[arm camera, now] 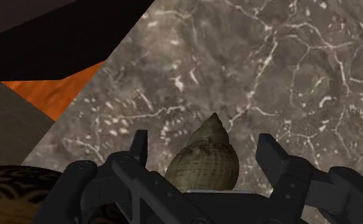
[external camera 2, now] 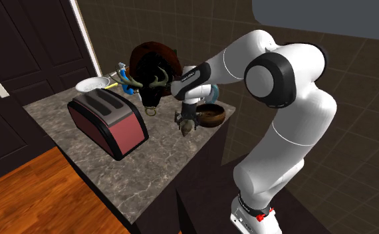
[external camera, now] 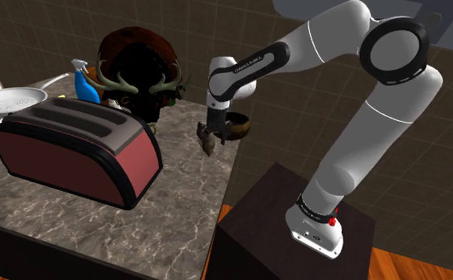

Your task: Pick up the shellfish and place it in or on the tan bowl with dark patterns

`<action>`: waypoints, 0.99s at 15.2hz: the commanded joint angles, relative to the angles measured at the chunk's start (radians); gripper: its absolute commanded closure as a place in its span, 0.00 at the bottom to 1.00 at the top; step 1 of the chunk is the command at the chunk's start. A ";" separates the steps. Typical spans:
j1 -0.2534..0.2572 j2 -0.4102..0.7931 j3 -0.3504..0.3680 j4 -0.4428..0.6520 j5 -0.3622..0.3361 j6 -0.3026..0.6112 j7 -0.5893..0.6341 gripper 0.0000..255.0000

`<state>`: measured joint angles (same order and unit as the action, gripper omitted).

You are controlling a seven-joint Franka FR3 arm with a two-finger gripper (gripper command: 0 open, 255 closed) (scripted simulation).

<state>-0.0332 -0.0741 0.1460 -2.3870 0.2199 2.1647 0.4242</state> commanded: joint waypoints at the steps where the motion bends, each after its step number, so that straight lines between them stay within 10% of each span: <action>1: 0.006 0.043 0.040 0.085 -0.176 -0.025 0.290 0.00; 3: 0.022 0.108 0.063 0.195 -0.340 -0.103 0.534 0.00; 15: 0.022 0.150 0.054 0.134 -0.359 -0.002 0.547 0.00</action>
<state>-0.0116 0.0604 0.2004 -2.2469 -0.1398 2.2550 0.9670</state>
